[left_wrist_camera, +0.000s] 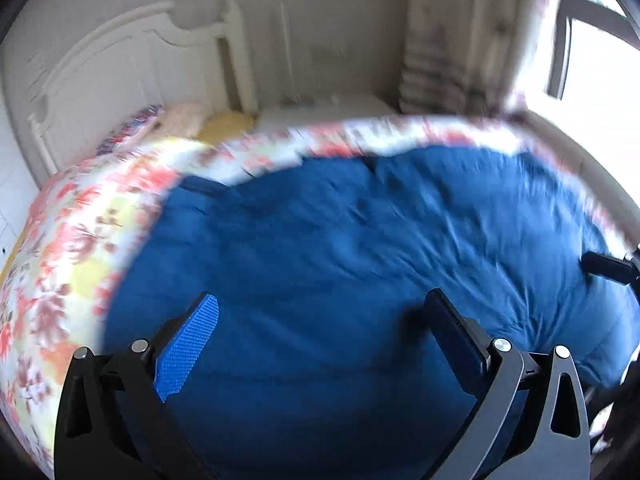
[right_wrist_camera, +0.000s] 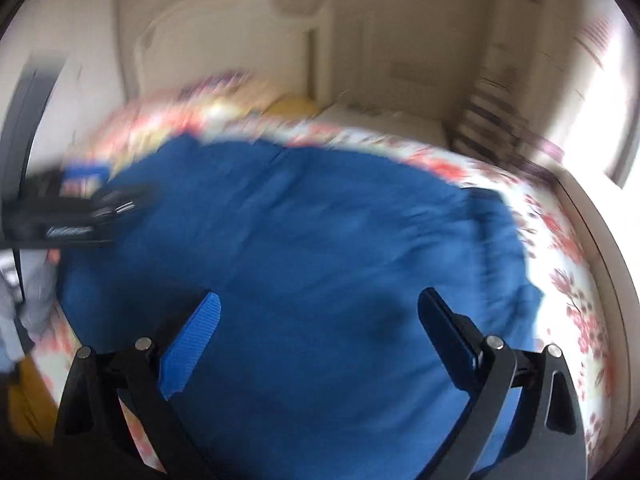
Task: Fold large clothes
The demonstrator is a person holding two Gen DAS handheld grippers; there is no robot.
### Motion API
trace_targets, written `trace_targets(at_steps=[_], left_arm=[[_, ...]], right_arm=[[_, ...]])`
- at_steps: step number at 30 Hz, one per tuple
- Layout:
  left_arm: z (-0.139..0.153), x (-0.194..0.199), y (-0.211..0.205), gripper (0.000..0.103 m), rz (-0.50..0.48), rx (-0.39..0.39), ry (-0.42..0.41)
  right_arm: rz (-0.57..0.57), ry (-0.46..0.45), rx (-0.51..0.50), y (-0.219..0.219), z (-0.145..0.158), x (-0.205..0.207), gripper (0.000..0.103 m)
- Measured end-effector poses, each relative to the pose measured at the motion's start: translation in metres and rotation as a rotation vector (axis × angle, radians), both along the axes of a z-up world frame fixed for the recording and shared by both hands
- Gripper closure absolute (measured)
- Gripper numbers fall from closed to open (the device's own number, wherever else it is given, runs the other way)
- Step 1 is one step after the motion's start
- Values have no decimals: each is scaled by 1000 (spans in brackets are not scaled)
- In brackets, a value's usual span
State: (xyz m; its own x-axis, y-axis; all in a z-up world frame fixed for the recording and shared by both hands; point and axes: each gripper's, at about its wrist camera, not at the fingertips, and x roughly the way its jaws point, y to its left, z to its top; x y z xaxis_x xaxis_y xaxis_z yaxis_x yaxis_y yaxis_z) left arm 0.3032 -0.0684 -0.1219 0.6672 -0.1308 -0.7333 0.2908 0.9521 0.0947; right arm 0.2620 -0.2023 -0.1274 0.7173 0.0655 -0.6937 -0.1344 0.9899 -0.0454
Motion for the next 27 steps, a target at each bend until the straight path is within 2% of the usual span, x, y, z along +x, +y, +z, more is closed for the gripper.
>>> trace_targets(at_steps=[2,5,8,10,12,14,15,18,23,25,27], left_arm=[[-12,0,-4,4,5,19,-35],[-8,1,8,4,3,-10,-5],[3,-6,45,4,86,-10,-43],[2,-2,83,4,179,-18,-29],[-8,3,123,4,251,-78,14],[-19,6,148,4,246,-203,69],[-23,9,154,4,244,-241,90],[-27,14,151,4,248,-230,80],[-28,12,152,4,254,-248,97],[-21,4,147,4,281,-222,91],[-3,-9,140,4,298,-184,35]], right_arm=[[-13,-21,-8,1,-9,-2,3],[-6,-3,2,-10,-5,-5,3],[-93,-10,43,-45,3,-15,3],[-155,1,101,-74,0,-28,3],[-201,17,168,-102,-10,-39,3],[-201,27,270,-119,-23,-47,3],[-198,27,294,-121,-27,-50,2],[-199,44,278,-117,-30,-45,2],[-197,48,311,-121,-29,-48,2],[-234,22,302,-126,-18,-62,4],[-260,-36,329,-134,-1,-84,4]])
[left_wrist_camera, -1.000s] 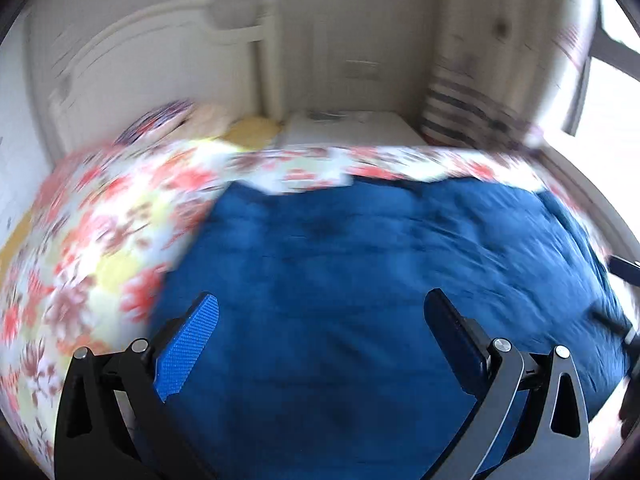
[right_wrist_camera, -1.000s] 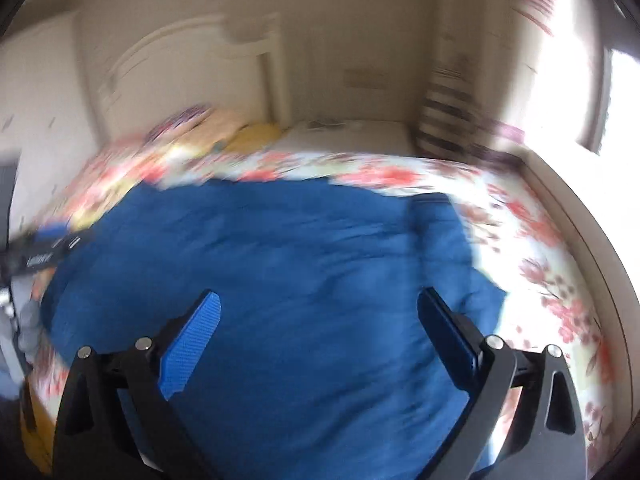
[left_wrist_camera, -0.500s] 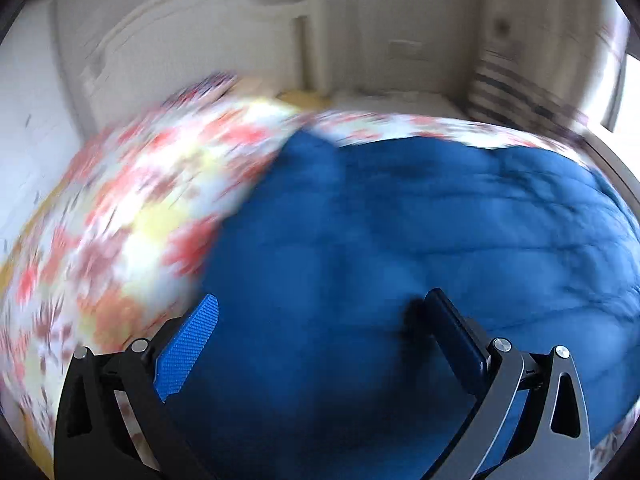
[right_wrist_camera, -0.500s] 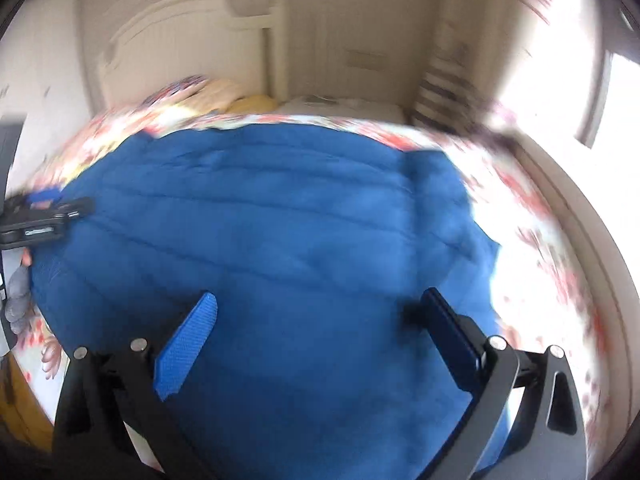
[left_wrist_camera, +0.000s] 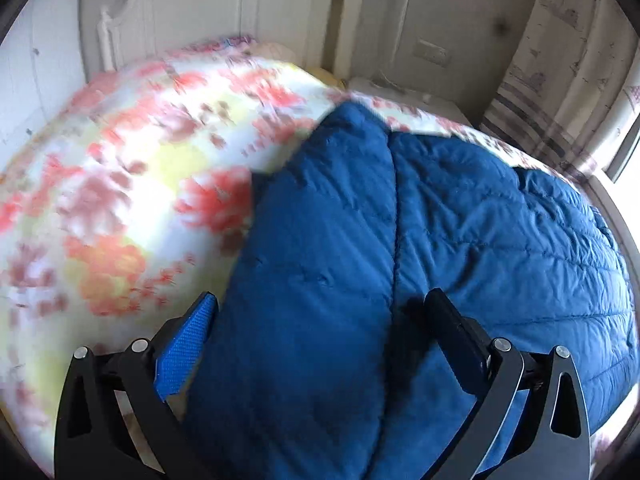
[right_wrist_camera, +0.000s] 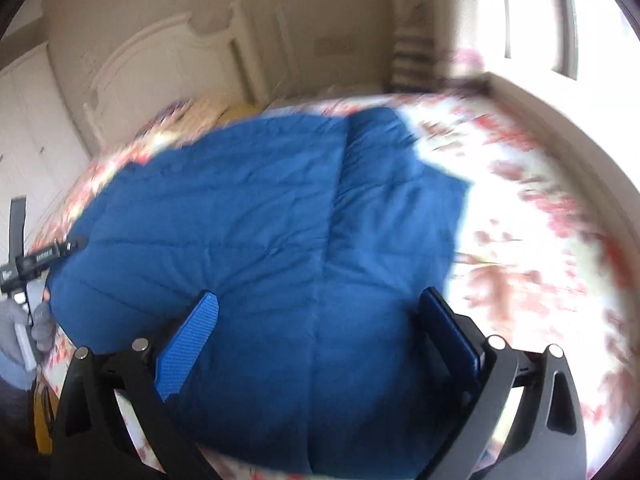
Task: Fold large clothes
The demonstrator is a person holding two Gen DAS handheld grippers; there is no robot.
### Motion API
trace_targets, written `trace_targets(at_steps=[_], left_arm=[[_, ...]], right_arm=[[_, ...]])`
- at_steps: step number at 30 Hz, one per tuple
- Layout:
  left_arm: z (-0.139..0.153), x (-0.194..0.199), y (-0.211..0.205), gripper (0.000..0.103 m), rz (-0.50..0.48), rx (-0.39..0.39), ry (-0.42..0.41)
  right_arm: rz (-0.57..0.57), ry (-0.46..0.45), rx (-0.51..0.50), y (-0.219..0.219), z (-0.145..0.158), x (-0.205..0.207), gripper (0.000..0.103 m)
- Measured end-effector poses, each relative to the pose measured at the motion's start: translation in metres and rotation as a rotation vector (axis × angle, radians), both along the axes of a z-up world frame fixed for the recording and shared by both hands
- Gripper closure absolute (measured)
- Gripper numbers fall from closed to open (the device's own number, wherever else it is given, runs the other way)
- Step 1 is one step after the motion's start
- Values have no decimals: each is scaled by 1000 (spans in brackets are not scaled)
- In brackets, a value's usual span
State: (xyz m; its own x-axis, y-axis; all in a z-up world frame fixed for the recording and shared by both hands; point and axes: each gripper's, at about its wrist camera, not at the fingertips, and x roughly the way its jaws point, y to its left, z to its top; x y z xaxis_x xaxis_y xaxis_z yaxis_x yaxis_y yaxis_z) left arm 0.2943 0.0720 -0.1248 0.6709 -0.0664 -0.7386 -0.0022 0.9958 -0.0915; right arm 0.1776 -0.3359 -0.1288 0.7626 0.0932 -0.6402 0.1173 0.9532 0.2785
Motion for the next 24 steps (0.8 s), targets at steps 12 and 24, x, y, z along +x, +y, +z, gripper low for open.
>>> trace_targets(at_steps=[12,24], left_arm=[[35,70,-136,4,-241,115,-108],[-21,101,-144,4,-252,91,35]], right_arm=[[-135,29,492,-23,-39,-93,6],[-231,-7,547,-8,-44,38,2]])
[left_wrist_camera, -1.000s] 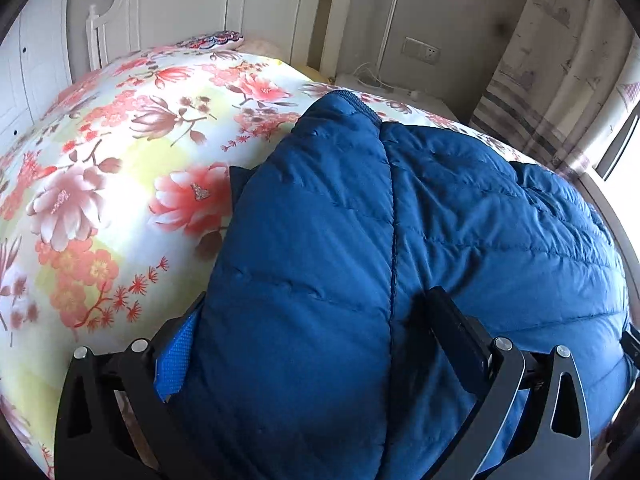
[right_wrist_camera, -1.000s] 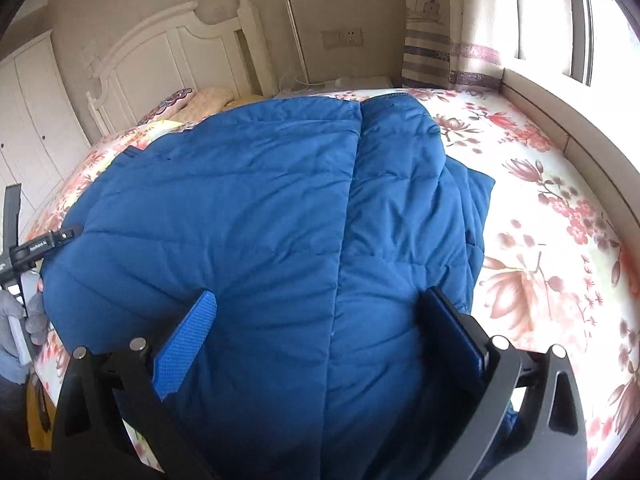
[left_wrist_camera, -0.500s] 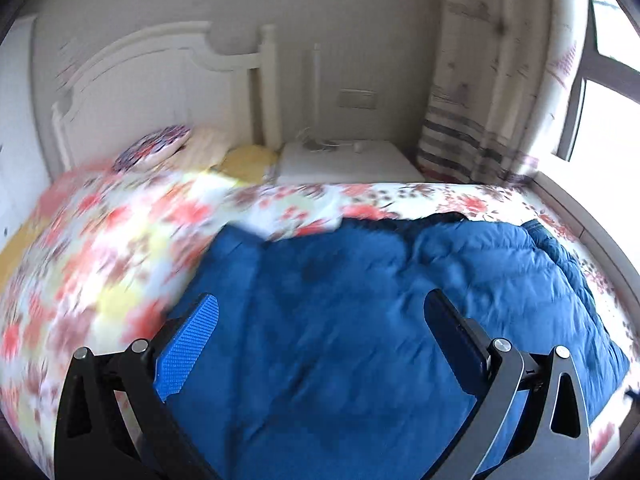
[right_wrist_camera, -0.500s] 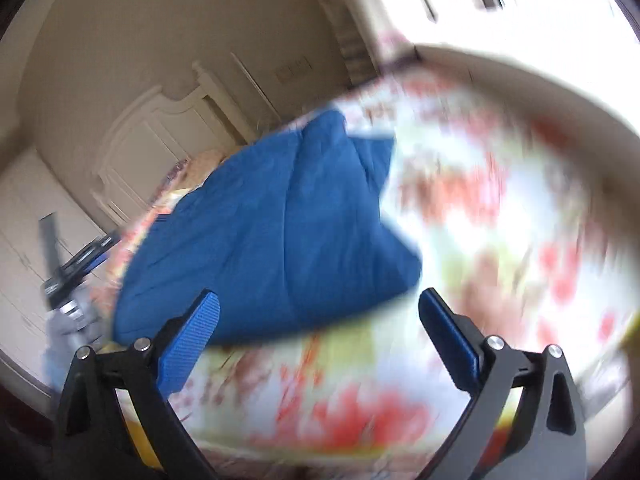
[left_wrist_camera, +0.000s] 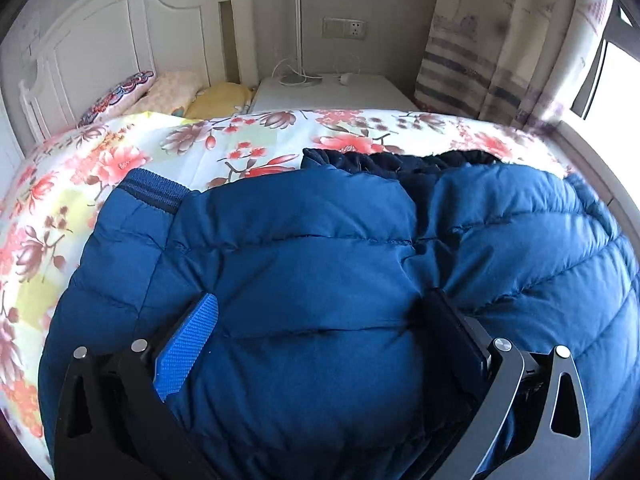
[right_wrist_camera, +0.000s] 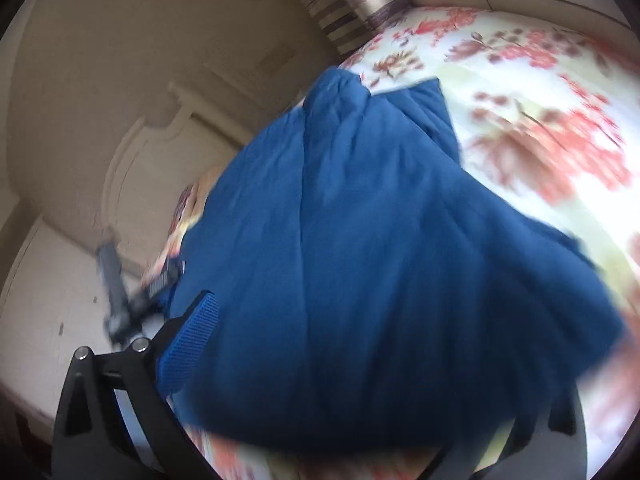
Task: Fold large clothes
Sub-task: 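Grasp the jacket end with the right tool and lift it while the left tool grips the other end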
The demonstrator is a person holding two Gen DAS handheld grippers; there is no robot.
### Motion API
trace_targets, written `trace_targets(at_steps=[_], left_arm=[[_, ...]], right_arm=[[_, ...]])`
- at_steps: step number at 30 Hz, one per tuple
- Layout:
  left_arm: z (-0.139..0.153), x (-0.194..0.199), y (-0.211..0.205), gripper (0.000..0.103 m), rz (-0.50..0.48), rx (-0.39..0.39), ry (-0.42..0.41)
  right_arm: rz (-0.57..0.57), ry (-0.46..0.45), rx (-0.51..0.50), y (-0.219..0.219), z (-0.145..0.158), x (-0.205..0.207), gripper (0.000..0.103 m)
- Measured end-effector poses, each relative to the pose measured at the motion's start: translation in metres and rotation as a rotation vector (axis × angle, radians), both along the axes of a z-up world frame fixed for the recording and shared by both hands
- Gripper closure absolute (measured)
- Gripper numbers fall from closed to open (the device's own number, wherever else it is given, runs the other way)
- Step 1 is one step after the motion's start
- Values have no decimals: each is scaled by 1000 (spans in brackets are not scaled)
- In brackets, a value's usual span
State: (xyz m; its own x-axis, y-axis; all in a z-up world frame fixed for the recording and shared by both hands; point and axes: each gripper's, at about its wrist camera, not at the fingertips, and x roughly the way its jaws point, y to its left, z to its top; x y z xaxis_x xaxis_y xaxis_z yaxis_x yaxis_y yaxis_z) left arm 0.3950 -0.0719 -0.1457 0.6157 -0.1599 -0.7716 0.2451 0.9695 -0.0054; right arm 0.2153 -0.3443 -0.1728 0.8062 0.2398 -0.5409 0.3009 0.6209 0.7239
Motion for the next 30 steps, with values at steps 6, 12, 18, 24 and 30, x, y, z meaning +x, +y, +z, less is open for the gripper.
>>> trace_targets(at_steps=[6,12,18,24,30], left_arm=[[3,4,-1,4,40,34,-2],[14,3,-40,4,11,156,-53],[61,-55,-79,4,-53,141,-174],[21,-131,-58,4,-53,186,-150],[21,-153,-27,4,-222,105,-100]], right_arm=[[-21,-175,116,-17,-10,-8,66],[-36,-288,61,-31,13,-39,74],[-99,-295,30,-56,20,-68,75],[-107,-289,-7,-59,23,-85,75],[-87,-298,-259,-16,74,-78,75]])
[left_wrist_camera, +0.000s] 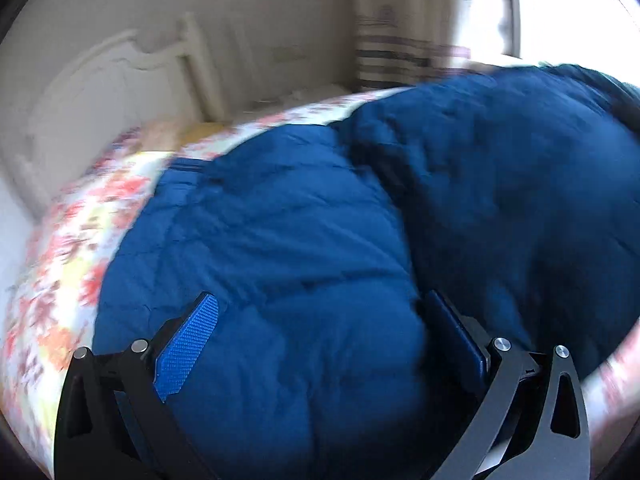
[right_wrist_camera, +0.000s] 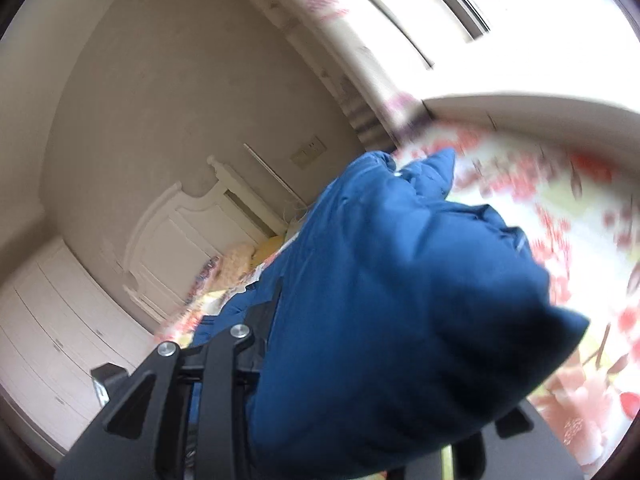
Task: Fold large clothes
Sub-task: 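Grasp the jacket end with the right tool and lift it while the left tool grips the other end, then fold the lifted jacket end over the bundle with the right tool while the left tool holds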
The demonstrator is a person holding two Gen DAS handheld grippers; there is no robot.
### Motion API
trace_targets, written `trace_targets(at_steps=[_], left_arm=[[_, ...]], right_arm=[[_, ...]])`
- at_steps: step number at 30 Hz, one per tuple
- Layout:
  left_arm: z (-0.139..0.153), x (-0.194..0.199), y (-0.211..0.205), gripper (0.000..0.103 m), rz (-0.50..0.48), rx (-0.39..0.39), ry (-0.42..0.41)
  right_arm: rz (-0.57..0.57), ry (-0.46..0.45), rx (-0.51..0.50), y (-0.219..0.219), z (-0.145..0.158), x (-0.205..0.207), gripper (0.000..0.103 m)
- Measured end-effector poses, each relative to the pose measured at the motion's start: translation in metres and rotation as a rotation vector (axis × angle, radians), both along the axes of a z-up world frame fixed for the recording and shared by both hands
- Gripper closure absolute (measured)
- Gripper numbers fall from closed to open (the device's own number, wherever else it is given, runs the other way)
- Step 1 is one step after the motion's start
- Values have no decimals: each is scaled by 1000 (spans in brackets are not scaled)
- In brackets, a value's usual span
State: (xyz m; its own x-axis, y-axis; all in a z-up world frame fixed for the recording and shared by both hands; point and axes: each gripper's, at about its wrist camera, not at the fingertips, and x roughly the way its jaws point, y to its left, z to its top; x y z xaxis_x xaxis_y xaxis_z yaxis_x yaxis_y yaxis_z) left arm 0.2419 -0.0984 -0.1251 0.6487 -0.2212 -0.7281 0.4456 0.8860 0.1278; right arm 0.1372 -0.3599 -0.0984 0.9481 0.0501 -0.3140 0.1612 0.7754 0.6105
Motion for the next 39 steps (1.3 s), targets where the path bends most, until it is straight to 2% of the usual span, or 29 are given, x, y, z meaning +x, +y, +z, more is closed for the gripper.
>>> trace_targets(at_steps=[2,3,6,7,8,9,11,14,15,16,19,21,23,26,29,32,33,34,35,37,39], left_arm=[[21,1,36,4,-75,-125,42],[32,6,59,4,-64,-195,49],[65,37,140,4,53,-431,81],[73,48,169,4,95,-512,98],[80,58,203,4,146,-592,111],[83,63,225,4,162,-644,115],[80,72,257,4,137,-743,161],[55,86,275,4,131,-810,279],[44,89,274,4,131,-818,319],[34,91,274,4,133,-821,356],[16,90,264,4,86,-855,427],[16,94,252,4,38,-880,437],[20,103,234,4,1,-867,444],[20,121,205,4,-45,-785,484],[21,137,185,4,-86,-759,519],[30,151,165,4,-119,-707,539],[33,157,154,4,-133,-650,540],[32,162,143,6,-142,-575,541],[28,168,136,14,-122,-514,544],[21,174,137,23,-109,-526,571],[23,170,144,40,-118,-543,538]], right_arm=[[7,0,-189,33,34,7,75],[20,-3,-297,55,51,13,75],[95,-7,-618,138,87,36,74],[124,-3,-697,161,92,43,73],[182,15,-834,202,93,55,73],[224,33,-919,228,92,61,72],[337,86,-1103,285,72,76,68],[578,216,-1403,366,-7,92,58],[590,215,-1463,377,-24,91,53],[559,191,-1540,386,-40,87,53],[549,190,-1456,377,-32,88,55],[541,174,-1454,370,-30,86,55],[522,158,-1462,370,-30,82,55],[503,137,-1440,372,-24,71,56],[488,110,-1435,369,-21,66,56],[478,83,-1451,388,-28,69,55],[482,64,-1447,395,-29,65,50],[496,46,-1442,396,-28,61,41],[508,28,-1440,397,-26,56,38],[527,4,-1399,391,-17,41,29],[490,-25,-1296,367,-2,17,22]])
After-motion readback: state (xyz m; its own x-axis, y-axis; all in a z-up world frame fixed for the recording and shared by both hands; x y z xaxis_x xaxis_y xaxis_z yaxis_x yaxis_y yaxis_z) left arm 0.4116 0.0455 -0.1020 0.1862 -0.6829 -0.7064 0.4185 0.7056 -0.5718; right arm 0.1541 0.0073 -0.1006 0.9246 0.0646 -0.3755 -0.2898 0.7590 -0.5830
